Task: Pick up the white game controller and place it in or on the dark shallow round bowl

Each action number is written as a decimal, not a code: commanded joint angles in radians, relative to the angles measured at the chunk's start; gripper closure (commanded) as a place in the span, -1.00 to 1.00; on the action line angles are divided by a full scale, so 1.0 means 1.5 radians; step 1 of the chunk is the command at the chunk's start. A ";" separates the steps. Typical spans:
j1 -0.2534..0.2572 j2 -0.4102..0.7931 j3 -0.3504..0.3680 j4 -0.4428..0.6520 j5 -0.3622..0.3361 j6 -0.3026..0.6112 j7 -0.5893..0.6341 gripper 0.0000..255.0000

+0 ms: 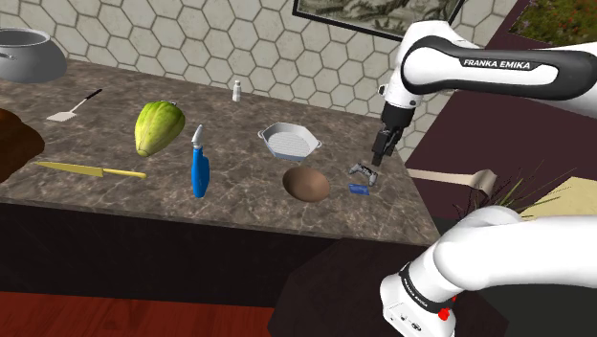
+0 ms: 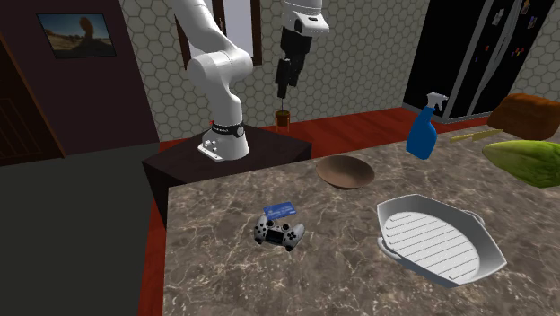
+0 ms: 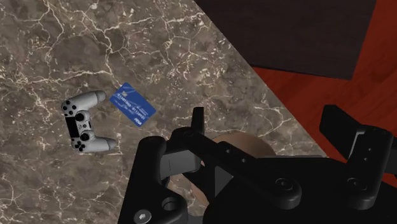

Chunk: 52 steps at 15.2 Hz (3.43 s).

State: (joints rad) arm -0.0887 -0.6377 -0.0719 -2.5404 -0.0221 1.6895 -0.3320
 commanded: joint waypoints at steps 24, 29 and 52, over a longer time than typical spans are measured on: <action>-0.109 0.562 -0.168 0.177 -0.021 0.412 -0.267 -1.00; -0.129 0.636 -0.165 0.217 0.002 0.447 -0.297 -1.00; -0.137 0.672 -0.159 0.206 0.014 0.493 -0.306 1.00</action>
State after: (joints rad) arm -0.2949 0.3703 -0.3107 -2.2320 -0.0013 2.4290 -0.7908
